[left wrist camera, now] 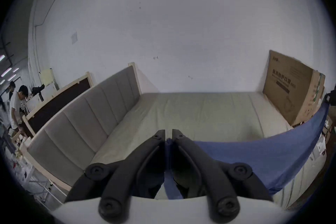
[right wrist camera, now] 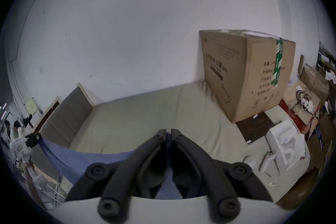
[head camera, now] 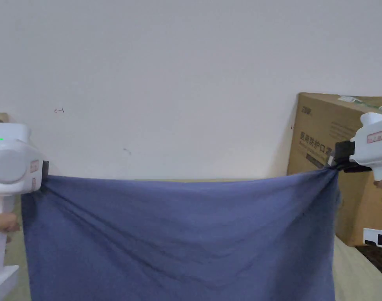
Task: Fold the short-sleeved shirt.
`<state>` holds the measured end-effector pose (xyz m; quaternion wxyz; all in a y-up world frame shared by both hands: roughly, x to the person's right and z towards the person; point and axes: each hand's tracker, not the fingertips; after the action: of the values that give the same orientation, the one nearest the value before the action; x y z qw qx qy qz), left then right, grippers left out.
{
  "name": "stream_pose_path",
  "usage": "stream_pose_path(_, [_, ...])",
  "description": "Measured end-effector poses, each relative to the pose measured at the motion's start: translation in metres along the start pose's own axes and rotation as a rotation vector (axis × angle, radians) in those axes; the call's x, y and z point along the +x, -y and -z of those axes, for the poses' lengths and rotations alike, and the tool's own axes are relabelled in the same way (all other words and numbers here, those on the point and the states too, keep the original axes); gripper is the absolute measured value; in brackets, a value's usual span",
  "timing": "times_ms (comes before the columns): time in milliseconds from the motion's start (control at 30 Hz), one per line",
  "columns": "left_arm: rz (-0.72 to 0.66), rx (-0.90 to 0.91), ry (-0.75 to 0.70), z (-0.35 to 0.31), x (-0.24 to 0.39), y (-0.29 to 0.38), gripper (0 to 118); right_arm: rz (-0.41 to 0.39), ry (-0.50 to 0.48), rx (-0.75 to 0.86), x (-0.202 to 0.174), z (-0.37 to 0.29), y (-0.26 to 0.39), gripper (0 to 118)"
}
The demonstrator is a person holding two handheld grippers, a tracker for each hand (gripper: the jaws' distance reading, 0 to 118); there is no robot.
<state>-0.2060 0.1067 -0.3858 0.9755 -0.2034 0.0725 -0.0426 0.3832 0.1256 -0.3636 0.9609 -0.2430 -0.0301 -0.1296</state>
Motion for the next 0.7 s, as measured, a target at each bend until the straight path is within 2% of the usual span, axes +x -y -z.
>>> stream_pose_path(100, [0.018, 0.027, -0.004, 0.013, -0.003, -0.029, 5, -0.01, 0.004, 0.043, -0.01, -0.003, -0.028, 3])
stream_pose_path(233, [-0.026, 0.084, -0.006, 0.035, -0.01, -0.074, 5, 0.046, -0.033, 0.083, -0.022, 0.013, -0.08, 3])
stream_pose_path(367, [-0.017, 0.115, -0.022, 0.064, -0.01, -0.131, 5, 0.032, -0.009, 0.144, -0.043, 0.033, -0.132, 3])
stream_pose_path(500, [-0.024, 0.227, -0.053, 0.073, -0.008, -0.18, 5, 0.087, -0.033, 0.207, -0.054, 0.045, -0.182, 3])
stream_pose_path(567, [-0.02, 0.265, -0.052, 0.077, -0.008, -0.204, 5, 0.079, -0.013, 0.225, -0.062, 0.047, -0.207, 3])
stream_pose_path(633, [-0.009, 0.289, -0.072, 0.08, -0.007, -0.222, 5, 0.038, -0.001, 0.245, -0.069, 0.046, -0.225, 3])
stream_pose_path(700, [-0.024, 0.336, -0.078, 0.081, -0.006, -0.233, 5, 0.037, 0.005, 0.269, -0.075, 0.042, -0.237, 3])
